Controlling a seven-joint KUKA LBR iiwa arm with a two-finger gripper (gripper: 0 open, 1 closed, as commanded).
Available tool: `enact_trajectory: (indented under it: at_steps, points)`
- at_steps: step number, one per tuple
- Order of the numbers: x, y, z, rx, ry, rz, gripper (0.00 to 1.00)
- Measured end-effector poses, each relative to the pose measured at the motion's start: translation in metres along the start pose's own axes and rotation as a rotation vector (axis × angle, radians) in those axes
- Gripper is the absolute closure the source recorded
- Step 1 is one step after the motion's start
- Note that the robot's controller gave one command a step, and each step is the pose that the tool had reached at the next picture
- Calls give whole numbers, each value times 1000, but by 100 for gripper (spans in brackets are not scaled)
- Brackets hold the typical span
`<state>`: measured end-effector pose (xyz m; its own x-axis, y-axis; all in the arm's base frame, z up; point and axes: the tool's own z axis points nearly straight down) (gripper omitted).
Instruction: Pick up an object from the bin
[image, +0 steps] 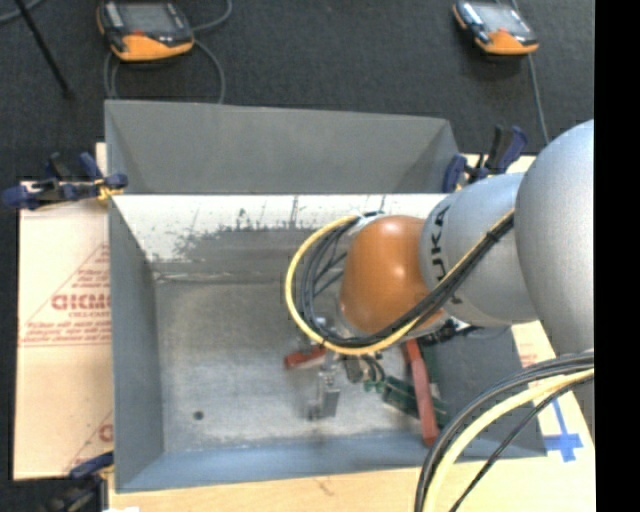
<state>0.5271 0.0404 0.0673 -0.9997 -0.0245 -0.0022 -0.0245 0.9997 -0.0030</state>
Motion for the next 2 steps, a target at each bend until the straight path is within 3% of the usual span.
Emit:
enact_trajectory:
  at_steps: [1, 2]
  points:
    - [-1, 5, -5, -4, -5, -2, 100]
    - [7, 8, -161, -3, -9, -31, 100]
